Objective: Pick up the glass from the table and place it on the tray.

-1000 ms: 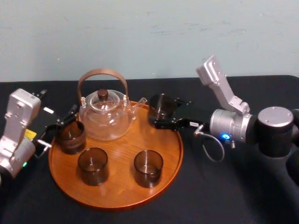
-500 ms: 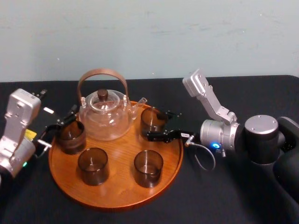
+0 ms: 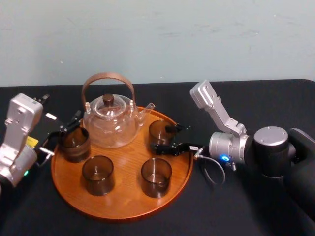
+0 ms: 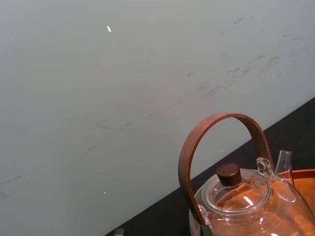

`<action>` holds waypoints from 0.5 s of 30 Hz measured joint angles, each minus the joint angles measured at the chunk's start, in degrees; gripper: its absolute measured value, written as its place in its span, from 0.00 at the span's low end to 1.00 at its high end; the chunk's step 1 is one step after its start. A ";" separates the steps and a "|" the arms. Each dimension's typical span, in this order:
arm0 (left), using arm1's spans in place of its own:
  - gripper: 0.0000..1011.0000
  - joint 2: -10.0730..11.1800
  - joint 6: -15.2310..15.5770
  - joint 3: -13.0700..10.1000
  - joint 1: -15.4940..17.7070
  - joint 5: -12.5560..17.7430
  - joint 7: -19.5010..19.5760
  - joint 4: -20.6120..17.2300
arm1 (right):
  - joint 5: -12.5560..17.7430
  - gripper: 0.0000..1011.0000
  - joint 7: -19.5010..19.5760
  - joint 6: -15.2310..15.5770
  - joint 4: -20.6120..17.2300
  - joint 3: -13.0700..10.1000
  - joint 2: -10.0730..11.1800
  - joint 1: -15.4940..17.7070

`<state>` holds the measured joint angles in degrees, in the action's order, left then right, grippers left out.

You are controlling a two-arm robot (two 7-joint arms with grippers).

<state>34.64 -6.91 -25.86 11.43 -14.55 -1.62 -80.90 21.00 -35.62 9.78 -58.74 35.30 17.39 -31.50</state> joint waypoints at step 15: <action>0.99 0.00 0.00 0.00 0.00 0.00 0.00 0.00 | -0.85 0.90 0.31 -0.14 0.78 -0.12 -0.28 0.21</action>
<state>34.65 -6.91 -25.86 11.43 -14.55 -1.62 -80.90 20.16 -35.31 9.65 -57.96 35.18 17.10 -31.29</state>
